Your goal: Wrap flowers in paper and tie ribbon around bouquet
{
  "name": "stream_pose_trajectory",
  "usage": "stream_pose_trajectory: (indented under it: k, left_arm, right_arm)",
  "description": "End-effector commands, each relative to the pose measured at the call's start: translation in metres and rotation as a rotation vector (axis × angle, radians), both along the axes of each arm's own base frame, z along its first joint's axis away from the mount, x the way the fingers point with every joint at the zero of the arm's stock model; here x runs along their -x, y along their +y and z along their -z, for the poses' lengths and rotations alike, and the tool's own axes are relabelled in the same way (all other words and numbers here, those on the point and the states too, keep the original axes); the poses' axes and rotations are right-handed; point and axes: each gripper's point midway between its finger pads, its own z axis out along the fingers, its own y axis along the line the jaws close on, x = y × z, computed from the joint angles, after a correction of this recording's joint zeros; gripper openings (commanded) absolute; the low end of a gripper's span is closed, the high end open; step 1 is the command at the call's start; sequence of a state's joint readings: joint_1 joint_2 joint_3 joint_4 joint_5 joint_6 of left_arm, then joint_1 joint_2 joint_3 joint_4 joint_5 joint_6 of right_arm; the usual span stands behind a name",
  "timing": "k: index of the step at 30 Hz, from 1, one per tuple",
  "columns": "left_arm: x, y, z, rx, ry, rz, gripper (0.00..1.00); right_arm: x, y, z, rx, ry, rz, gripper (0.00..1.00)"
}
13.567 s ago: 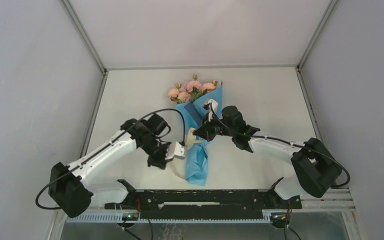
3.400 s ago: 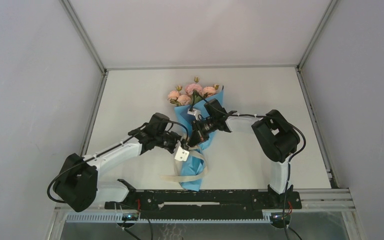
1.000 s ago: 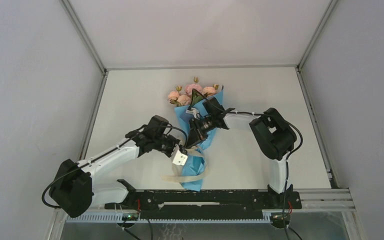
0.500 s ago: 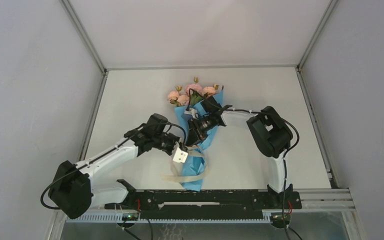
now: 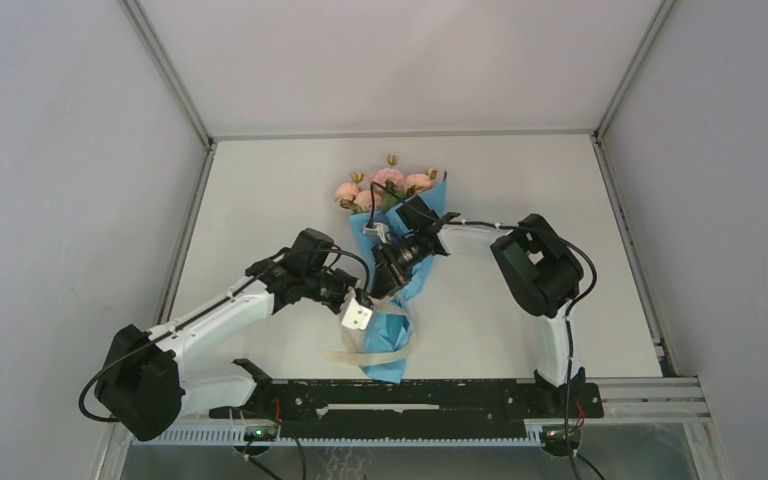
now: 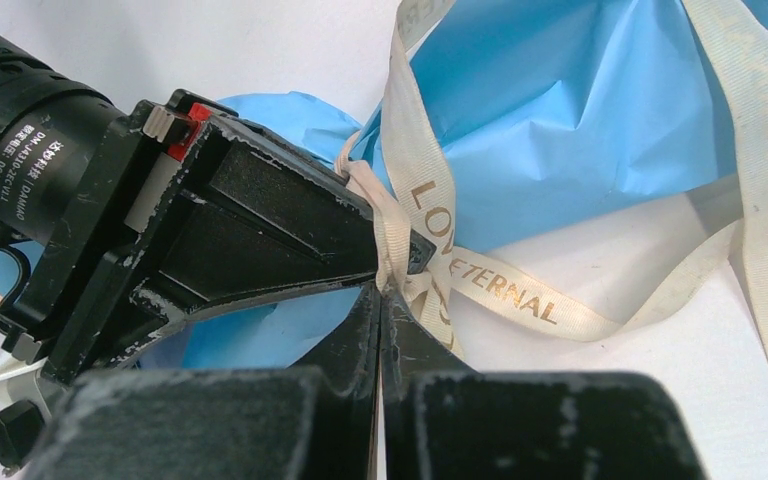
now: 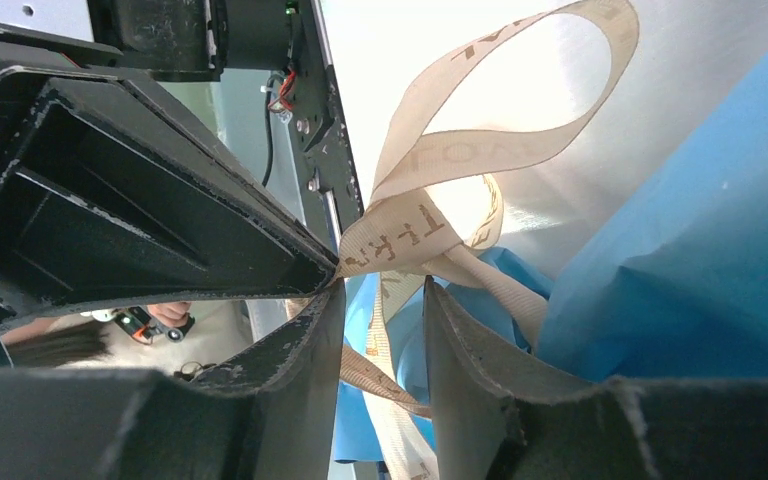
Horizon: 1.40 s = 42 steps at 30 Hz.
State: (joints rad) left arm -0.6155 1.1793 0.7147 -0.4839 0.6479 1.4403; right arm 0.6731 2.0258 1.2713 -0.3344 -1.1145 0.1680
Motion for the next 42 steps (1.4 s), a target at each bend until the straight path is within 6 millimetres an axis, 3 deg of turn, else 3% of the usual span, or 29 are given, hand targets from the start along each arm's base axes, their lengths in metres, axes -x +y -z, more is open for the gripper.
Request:
stream_pose_trajectory:
  k: [1,17,22,29,36,42]
  left_arm:
    - [-0.001,-0.006,-0.013,0.041,-0.035,0.039,0.00]
    - [0.003,-0.001,0.000,0.010,-0.026,0.041,0.00]
    - [0.005,0.001,0.003,0.001,-0.031,0.055,0.00]
    - [0.008,0.005,0.009,-0.022,-0.039,0.073,0.00]
    - [0.020,0.020,0.029,-0.113,-0.041,0.142,0.00]
    - [0.021,0.021,0.032,-0.120,-0.044,0.154,0.00]
  right_arm:
    - [0.008,0.007,-0.019,-0.073,-0.064,-0.070,0.44]
    - [0.014,0.004,0.006,0.013,-0.089,-0.081,0.40]
    - [0.018,0.003,0.010,0.031,-0.098,-0.094,0.32]
    - [0.015,0.004,-0.002,0.009,-0.113,-0.085,0.00]
    - [-0.005,0.000,-0.017,0.035,-0.175,-0.001,0.00]
    - [-0.019,-0.003,-0.024,0.062,-0.210,0.062,0.00]
